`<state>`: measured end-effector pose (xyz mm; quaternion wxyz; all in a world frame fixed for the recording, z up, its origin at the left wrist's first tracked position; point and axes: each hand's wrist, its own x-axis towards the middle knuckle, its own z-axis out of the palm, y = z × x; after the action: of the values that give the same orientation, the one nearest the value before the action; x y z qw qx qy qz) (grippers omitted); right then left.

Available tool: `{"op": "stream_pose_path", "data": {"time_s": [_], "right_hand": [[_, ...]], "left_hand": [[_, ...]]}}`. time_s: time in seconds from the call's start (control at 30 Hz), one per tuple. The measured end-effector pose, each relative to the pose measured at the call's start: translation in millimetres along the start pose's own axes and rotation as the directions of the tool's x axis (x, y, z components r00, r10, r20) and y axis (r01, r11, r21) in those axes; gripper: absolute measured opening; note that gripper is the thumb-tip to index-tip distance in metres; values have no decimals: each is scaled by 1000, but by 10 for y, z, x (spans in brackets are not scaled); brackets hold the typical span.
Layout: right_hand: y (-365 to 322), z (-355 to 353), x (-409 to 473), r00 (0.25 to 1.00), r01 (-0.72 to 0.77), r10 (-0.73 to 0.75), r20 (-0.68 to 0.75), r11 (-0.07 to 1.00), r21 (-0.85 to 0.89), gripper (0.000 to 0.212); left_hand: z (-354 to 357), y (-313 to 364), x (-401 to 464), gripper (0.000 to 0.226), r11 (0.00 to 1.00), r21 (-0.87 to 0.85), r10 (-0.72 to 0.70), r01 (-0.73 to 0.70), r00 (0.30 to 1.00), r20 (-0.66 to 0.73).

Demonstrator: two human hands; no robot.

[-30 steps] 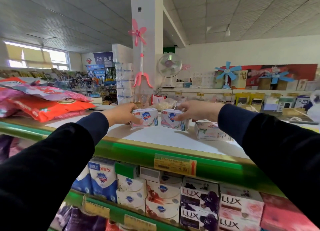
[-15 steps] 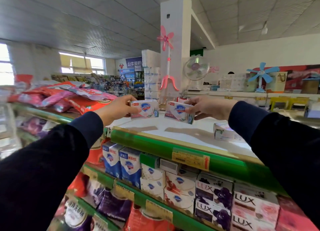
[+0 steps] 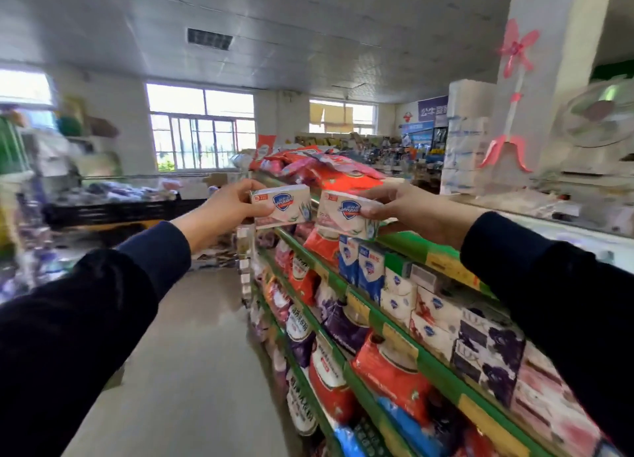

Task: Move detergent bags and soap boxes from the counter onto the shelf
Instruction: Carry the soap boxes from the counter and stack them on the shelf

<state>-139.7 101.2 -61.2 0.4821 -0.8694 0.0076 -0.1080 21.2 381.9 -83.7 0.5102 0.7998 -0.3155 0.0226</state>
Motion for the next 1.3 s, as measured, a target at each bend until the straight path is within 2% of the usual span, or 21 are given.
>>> {"op": "stream_pose_path", "data": {"time_s": [0.2,0.3,0.43,0.53,0.63,0.73,0.83,1.0,1.3], "right_hand": [[-434,922,-272,958,136,-140,249,990,31,33],[-762,1503,-363,906,211,-229,357,973,87,36],[-1238,2241,-496,809,306,-342,478,940,154,22],[-1521,2655,-576,759,341,-385,525,922,182,22],[-1938,3220,-753,675,387,-454,581,889,245,29],[-2403,3774,-1031,586,417,-507,631,857,301,31],[-2948,4365,-1415,477,425,-575,665,813,398,27],[-3664,5149,-2023,331,409,-659,675,745,527,26],[-4575,6221,-2706,141,380,-727,672,667,641,29]], "left_hand": [[-807,-71,-1357,20,988,70,-124,138,978,-170],[-1326,-15,-2155,21,962,145,-182,230,941,-284],[-1946,173,-3146,21,935,172,-222,309,891,-395],[-2273,275,-3679,23,912,178,-252,369,848,-467],[-2664,456,-4424,23,881,165,-276,443,766,-581],[-3005,659,-5168,34,852,176,-263,493,694,-671],[-3360,913,-5988,35,800,197,-245,567,608,-755],[-3851,1302,-7027,29,720,200,-226,665,497,-838],[-4313,1768,-8309,28,580,95,-210,809,261,-942]]}}
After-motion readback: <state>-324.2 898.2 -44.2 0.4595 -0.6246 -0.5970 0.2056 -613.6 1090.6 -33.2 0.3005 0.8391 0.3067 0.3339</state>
